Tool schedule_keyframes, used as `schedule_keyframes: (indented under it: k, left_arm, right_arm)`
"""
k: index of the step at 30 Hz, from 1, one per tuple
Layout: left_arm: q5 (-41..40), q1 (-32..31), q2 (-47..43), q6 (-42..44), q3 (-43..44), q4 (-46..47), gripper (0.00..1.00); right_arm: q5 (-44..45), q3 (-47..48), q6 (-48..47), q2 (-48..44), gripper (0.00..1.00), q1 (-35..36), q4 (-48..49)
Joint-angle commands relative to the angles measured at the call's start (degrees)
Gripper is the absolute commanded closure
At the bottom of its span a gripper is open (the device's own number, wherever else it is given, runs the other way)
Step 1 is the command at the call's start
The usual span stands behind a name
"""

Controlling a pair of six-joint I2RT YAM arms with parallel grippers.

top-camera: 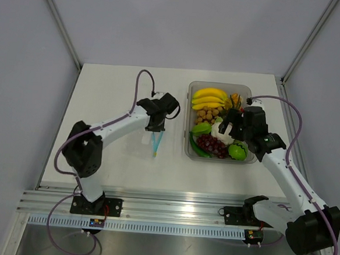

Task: Place the food in the zip-top bag and seal the zipper
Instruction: Open the zipper of the food storage bag at the center of the board.

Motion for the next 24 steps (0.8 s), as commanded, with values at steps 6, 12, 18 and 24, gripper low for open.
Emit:
schedule_keyframes:
  k: [6, 12, 18, 24]
  left_arm:
    - [13.0, 1.2, -13.1, 3.6, 2.6, 5.1, 1.00]
    - [17.7, 1.4, -12.9, 2.0, 3.6, 6.3, 1.00]
    - [19.9, 1.4, -14.4, 1.8, 2.8, 6.7, 1.00]
    - [21.1, 1.5, -16.4, 1.9, 2.3, 6.6, 1.00]
  right_arm:
    - [-6.4, 13.6, 6.5, 5.9, 0.02, 12.2, 0.0]
    - [-2.2, 22.1, 9.9, 16.1, 0.02, 22.0, -1.8]
    - [-5.0, 23.9, 11.6, 21.3, 0.12, 24.2, 0.8]
    - [-9.1, 24.7, 12.2, 27.9, 0.23, 24.3, 3.5]
